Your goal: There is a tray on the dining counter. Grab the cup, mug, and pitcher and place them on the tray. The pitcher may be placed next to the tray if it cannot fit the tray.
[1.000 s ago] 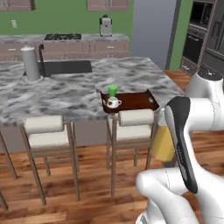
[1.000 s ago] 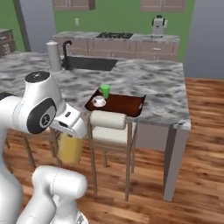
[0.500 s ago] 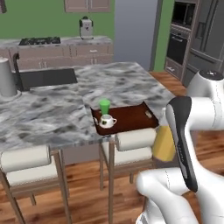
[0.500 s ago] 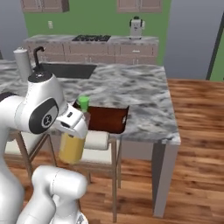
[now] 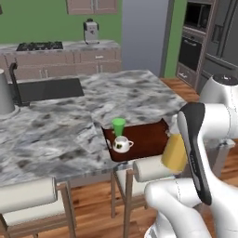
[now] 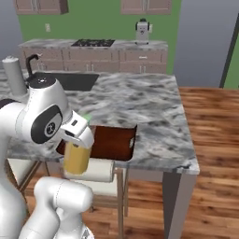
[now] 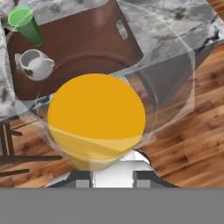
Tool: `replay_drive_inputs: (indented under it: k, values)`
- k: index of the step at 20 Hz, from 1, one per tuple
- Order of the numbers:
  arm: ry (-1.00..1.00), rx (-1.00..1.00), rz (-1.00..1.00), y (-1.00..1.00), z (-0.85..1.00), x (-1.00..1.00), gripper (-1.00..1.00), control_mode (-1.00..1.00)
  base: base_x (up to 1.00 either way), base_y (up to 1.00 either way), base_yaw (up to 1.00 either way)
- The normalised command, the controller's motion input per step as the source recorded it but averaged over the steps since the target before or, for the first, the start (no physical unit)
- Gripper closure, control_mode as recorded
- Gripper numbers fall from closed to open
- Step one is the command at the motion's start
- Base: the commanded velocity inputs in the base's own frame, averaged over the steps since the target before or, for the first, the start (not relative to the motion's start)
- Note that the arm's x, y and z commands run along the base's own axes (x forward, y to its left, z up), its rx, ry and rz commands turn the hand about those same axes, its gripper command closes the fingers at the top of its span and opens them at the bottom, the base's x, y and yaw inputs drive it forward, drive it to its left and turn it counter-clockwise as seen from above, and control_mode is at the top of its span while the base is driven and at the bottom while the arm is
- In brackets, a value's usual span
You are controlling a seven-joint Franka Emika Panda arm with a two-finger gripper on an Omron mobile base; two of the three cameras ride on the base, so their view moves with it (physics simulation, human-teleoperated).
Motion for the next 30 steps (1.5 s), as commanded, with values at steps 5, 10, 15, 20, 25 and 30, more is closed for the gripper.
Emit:
replay_drive_inputs:
  k: [5,10,15,20,25,30]
  values:
    - [0.00,0.00,0.00,0.00,0.00,0.00,1.00,1.00,0.71,0.03,0.00]
    - [0.00,-0.04,0.00,0.00,0.00,0.77,1.00,-1.00,0.00,0.00,0.00]
    - [0.00,-0.17,0.00,0.00,0.00,0.68,1.00,-1.00,0.00,0.00,0.00]
    - [-0.01,-0.09,0.00,0.00,-0.07,0.61,1.00,-1.00,0.00,0.00,0.00]
    - [0.00,-0.01,0.00,0.01,-0.22,0.59,1.00,-1.00,0.00,0.00,0.00]
    - [0.00,-0.02,0.00,0.04,-0.36,0.67,1.00,-1.00,0.00,0.00,0.00]
